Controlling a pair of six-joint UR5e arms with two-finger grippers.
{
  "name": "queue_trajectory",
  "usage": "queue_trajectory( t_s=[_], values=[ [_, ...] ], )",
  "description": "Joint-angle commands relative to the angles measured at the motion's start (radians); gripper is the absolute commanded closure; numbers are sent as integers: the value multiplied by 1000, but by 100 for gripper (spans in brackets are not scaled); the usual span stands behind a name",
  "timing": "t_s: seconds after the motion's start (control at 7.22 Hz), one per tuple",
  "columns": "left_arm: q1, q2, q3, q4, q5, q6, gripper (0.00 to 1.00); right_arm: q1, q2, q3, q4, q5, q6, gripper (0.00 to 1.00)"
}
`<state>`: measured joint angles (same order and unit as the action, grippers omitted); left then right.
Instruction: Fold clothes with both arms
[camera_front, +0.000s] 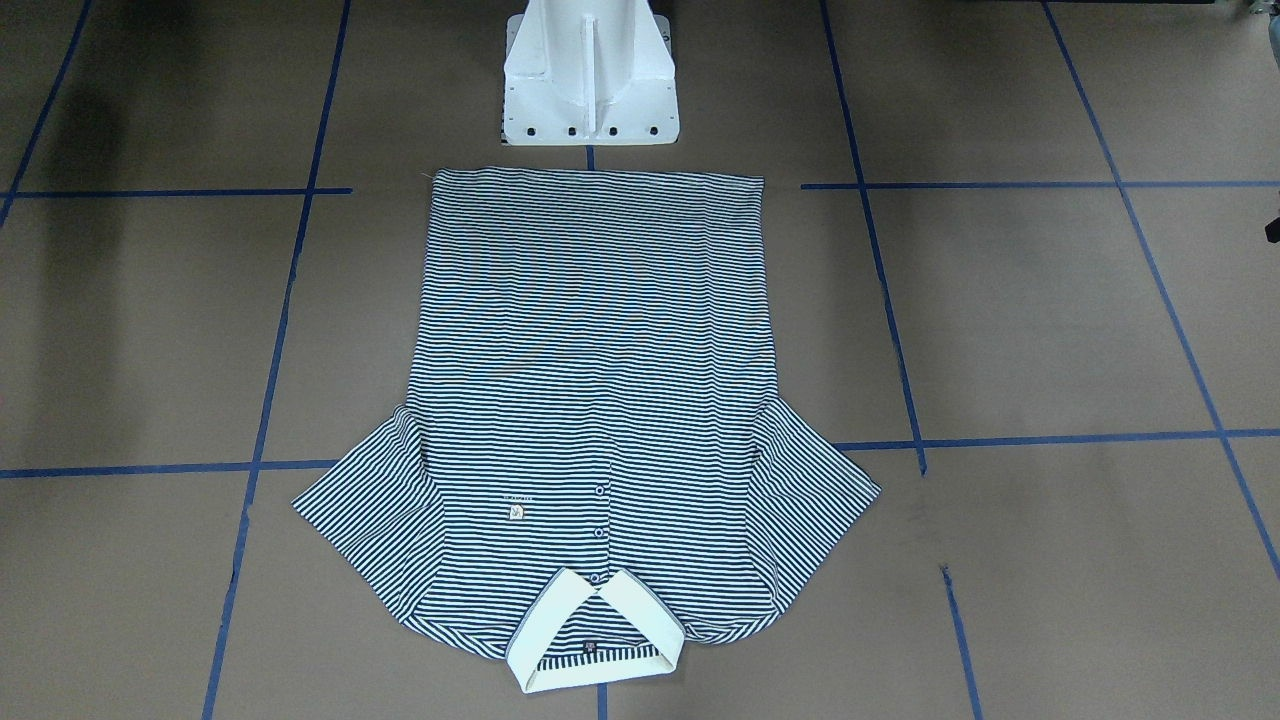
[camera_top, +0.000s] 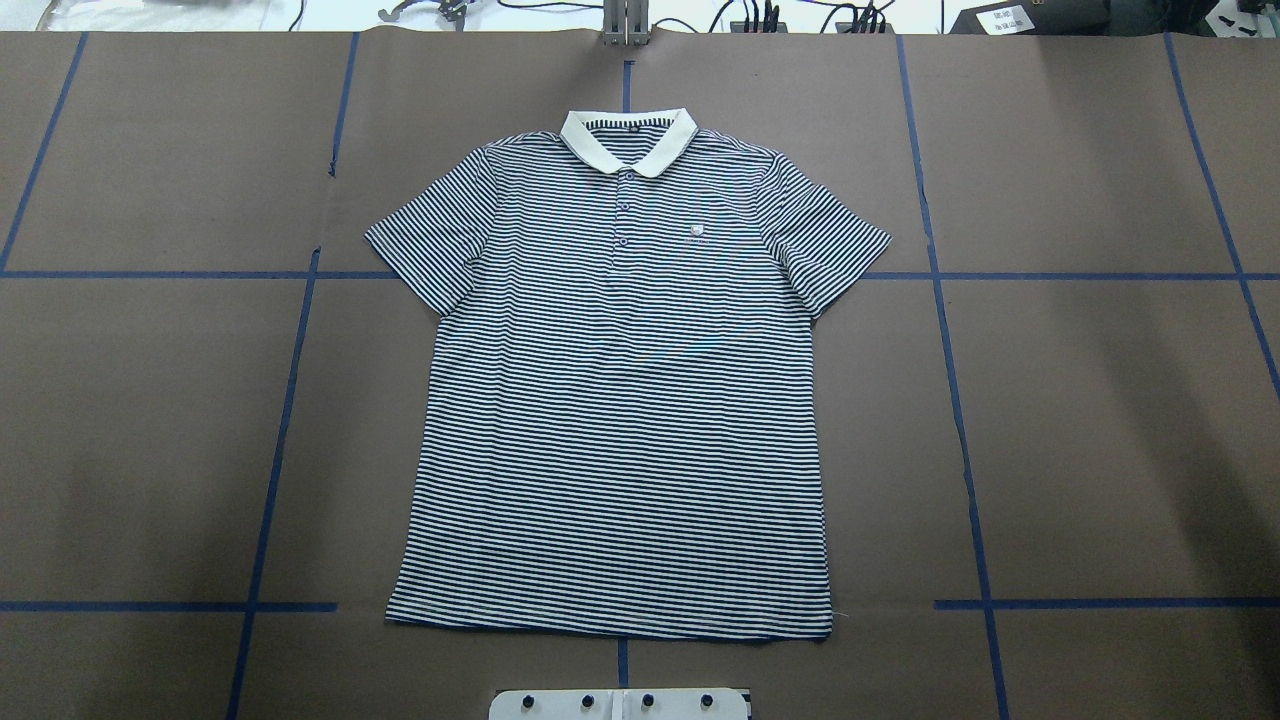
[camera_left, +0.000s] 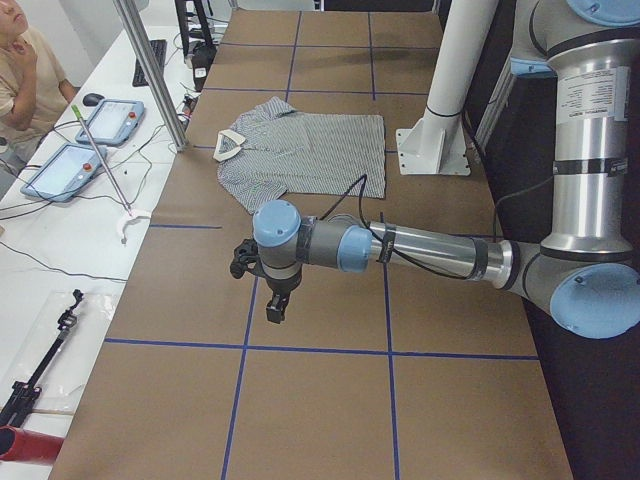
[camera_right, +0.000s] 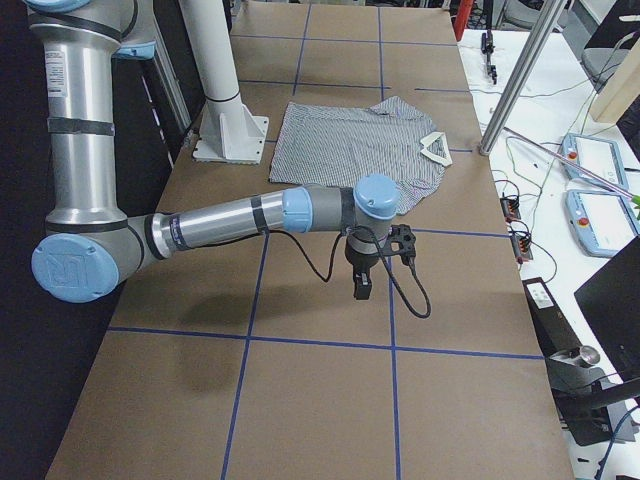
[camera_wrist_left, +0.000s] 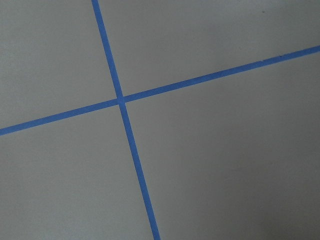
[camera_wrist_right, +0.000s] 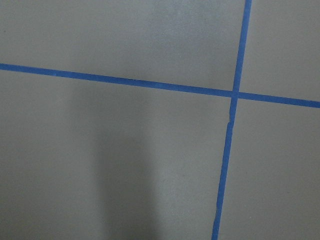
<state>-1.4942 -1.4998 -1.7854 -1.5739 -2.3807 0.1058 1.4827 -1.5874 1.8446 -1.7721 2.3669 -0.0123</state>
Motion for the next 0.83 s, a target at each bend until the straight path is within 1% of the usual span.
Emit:
queue_trajectory(
  t_s=[0.0, 0.14, 0.42, 0.55, 0.69],
  values=[
    [2, -2, -2, -1, -3, 0, 0, -1, -2, 1, 0, 21, 0, 0],
    [2, 1, -15, -3, -2, 0, 0, -1, 0, 1, 2, 28, -2, 0],
    [6, 10, -31, -3, 20, -9, 0, -4, -14, -4, 68, 31, 2, 0],
    [6, 12, -29, -8, 6, -11, 0, -8, -14, -4, 77, 34, 5, 0],
    [6, 12, -49, -11, 6, -11, 0, -16, -8, -4, 79, 46, 5, 0]
  ],
)
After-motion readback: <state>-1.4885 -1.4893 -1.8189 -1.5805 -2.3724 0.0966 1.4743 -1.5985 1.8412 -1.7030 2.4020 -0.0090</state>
